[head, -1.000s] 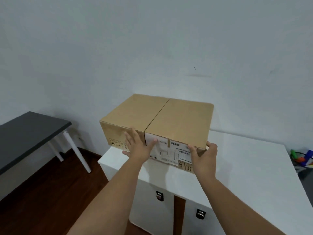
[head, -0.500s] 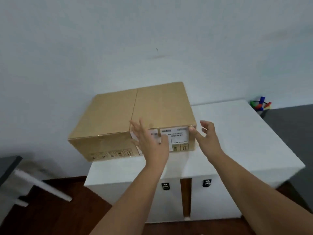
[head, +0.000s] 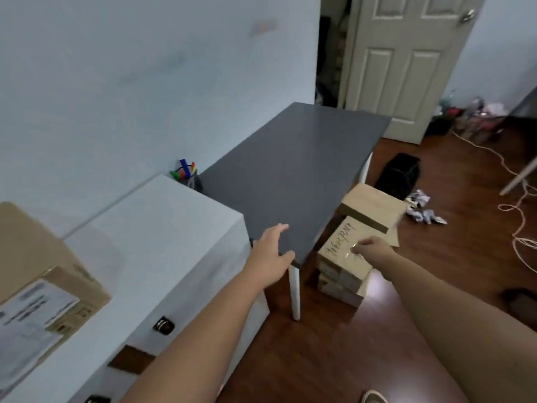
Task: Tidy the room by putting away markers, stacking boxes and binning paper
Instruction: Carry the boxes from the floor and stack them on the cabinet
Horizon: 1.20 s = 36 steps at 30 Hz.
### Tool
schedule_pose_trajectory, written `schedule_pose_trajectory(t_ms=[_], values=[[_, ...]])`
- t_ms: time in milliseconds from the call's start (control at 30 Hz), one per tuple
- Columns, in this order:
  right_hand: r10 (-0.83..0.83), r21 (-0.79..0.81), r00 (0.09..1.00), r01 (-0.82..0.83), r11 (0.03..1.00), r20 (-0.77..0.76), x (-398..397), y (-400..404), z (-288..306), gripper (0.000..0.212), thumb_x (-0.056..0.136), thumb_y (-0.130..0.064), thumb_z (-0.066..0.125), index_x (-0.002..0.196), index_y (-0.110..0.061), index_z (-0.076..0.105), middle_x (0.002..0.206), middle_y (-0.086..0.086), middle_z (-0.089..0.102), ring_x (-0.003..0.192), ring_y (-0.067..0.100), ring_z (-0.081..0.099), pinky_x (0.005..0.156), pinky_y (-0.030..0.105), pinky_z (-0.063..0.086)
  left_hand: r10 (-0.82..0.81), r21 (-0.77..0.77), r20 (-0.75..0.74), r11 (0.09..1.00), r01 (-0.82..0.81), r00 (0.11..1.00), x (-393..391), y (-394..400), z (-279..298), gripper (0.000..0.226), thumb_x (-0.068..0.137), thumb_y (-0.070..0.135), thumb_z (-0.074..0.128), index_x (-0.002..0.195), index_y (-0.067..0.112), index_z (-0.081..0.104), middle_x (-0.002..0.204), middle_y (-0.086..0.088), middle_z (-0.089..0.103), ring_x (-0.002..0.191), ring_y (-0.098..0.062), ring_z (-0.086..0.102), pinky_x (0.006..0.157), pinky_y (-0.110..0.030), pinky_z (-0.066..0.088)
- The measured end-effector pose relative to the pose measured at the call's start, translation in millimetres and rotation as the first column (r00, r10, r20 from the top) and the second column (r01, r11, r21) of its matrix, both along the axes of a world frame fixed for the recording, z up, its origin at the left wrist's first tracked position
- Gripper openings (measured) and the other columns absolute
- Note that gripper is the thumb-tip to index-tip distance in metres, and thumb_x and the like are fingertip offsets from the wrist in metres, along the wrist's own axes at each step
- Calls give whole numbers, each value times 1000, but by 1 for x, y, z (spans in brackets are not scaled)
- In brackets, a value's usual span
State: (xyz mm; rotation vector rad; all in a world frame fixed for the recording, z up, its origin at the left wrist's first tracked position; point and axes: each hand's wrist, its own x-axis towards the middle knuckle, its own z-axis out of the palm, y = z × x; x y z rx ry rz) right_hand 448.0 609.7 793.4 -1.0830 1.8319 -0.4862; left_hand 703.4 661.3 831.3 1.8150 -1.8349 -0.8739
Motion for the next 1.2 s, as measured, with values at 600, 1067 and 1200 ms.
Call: schedule_pose_trajectory(t_ms=[600,1067,1200], values=[[-63,265,998,64,962,-9,-266,-123,-112,58,87,-27,68,137,-5,49,142,14,49,119,30,51,89,33,40,-202,523,135,846,103,970,-240,-187,-157,46,93,25,59,138,21,49,143,-7,46,127,-24,49,100,-32,41],[-277,508,951,171,844,139,-210,-245,-347,55,93,-20,59,143,-5,42,144,14,46,130,30,45,99,34,38,376,635,130,679,-368,918,-238,-359,-388,45,92,21,59,136,14,54,136,-7,57,118,-27,56,90,-32,46],[-348,563,912,173,809,220,-192,-246,-432,51,95,-16,56,141,0,41,125,5,55,105,21,56,88,28,46,341,618,326,629,-472,882,-231,-373,-474,73,85,37,69,147,13,39,151,-8,42,134,-32,43,109,-43,38]])
